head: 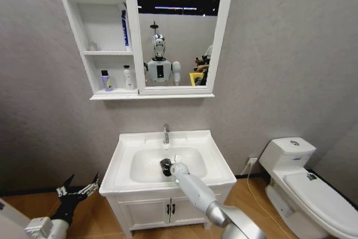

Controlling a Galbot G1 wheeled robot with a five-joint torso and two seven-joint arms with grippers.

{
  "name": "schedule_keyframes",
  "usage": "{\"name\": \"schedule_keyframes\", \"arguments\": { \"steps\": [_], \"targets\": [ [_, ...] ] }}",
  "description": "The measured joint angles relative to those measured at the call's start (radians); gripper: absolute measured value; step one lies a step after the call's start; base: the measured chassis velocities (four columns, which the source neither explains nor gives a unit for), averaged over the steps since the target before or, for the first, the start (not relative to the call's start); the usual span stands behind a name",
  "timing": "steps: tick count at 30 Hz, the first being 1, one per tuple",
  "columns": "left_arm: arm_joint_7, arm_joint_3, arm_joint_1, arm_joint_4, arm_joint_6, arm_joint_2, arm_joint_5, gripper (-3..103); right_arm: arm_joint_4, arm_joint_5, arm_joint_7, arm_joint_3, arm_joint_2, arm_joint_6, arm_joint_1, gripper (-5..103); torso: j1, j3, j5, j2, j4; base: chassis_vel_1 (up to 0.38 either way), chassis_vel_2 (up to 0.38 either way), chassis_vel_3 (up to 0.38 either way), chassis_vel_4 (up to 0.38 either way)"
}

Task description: Move facial cleanser and shampoo from washbasin to cabinet, then wipe washbasin with towel.

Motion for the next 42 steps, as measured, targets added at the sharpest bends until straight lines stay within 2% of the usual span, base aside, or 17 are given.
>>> {"name": "schedule_keyframes", "arguments": {
  "steps": [5,8,9,11,12,14,17,21,23,24,26,28,32,35,39,40,42],
  "targets": [
    [0.0,0.0,0.0,0.0,0.0,0.0,0.0,100,0.019,-0.007,0.012,0.011,-0.001,0.0,-0.027,3,0.0,0.0,0.0002,0.0,-0.0006,0.0,0.0,0.0,0.0],
    [0.0,0.0,0.0,0.0,0.0,0.0,0.0,100,0.036,-0.054,0.024,0.015,-0.01,0.014,-0.051,3,0.0,0.0,0.0008,0.0,0.0006,0.0,0.0,0.0,0.0],
    [0.0,0.0,0.0,0.0,0.0,0.0,0.0,100,0.053,-0.114,0.031,0.02,-0.046,0.032,-0.07,3,0.0,0.0,0.0007,0.0,0.0006,0.0,0.0,0.0,0.0],
    [0.0,0.0,0.0,0.0,0.0,0.0,0.0,100,0.078,-0.147,0.043,0.024,-0.084,0.045,-0.084,3,0.0,0.0,0.0006,0.0,0.0006,0.0,0.0,0.0,0.0],
    [0.0,0.0,0.0,0.0,0.0,0.0,0.0,100,0.108,-0.161,0.059,0.029,-0.124,0.049,-0.097,3,0.0,0.0,0.0002,0.0,-0.0007,0.0,0.0,0.0,0.0],
    [0.0,0.0,0.0,0.0,0.0,0.0,0.0,100,0.152,-0.162,0.077,0.038,-0.172,0.052,-0.112,3,0.0,0.0,0.0004,0.0,-0.0013,0.0,0.0,0.0,0.0],
    [0.0,0.0,0.0,0.0,0.0,0.0,0.0,100,0.161,-0.13,0.084,0.045,-0.185,0.045,-0.11,3,0.0,0.0,0.0005,0.0,-0.0004,0.0,0.0,0.0,0.0],
    [0.0,0.0,0.0,0.0,0.0,0.0,0.0,100,0.133,-0.097,0.076,0.045,-0.169,0.038,-0.095,3,0.0,0.0,-0.0001,0.0,-0.0009,0.0,0.0,0.0,0.0],
    [0.0,0.0,0.0,0.0,0.0,0.0,0.0,100,0.079,-0.076,0.05,0.032,-0.106,0.032,-0.07,3,0.0,0.0,0.0001,0.0,-0.0009,0.0,0.0,0.0,0.0],
    [0.0,0.0,0.0,0.0,0.0,0.0,0.0,100,0.079,-0.076,0.05,0.032,-0.106,0.032,-0.07,3,0.0,0.0,0.0001,0.0,-0.0009,0.0,0.0,0.0,0.0],
    [0.0,0.0,0.0,0.0,0.0,0.0,0.0,100,0.035,-0.072,0.033,0.02,-0.025,0.028,-0.048,3,0.0,0.0,0.0005,0.0,0.0011,0.0,0.0,0.0,0.0],
    [0.0,0.0,0.0,0.0,0.0,0.0,0.0,100,0.027,-0.068,0.031,0.017,-0.009,0.025,-0.044,3,0.0,0.0,0.0005,0.0,0.0014,0.0,0.0,0.0,0.0],
    [0.0,0.0,0.0,0.0,0.0,0.0,0.0,100,0.025,-0.03,0.027,0.018,-0.003,0.021,-0.039,3,0.0,0.0,0.0002,0.0,-0.0007,0.013,0.032,0.009,0.004],
    [0.0,0.0,0.0,0.0,0.0,0.0,0.0,100,0.031,-0.022,0.03,0.025,-0.003,0.019,-0.043,3,0.0,0.0,0.0002,0.0,-0.0006,0.0,0.0,0.0,0.0],
    [0.0,0.0,0.0,0.0,0.0,0.0,0.0,100,0.035,-0.102,0.05,0.032,-0.004,0.036,-0.058,3,0.0,0.0,0.0004,0.0,0.0,0.0,0.0,0.0,0.0],
    [0.0,0.0,0.0,0.0,0.0,0.0,0.0,100,0.035,-0.215,0.064,0.045,-0.005,0.066,-0.068,3,0.0,0.0,0.0004,0.0,0.0,0.0,0.0,0.0,0.0],
    [0.0,0.0,0.0,0.0,0.0,0.0,0.0,100,0.049,-0.341,0.081,0.06,-0.047,0.094,-0.081,3,0.0,0.0,0.0003,0.0,0.0,0.0,0.0,0.0,0.0]
  ]
}}
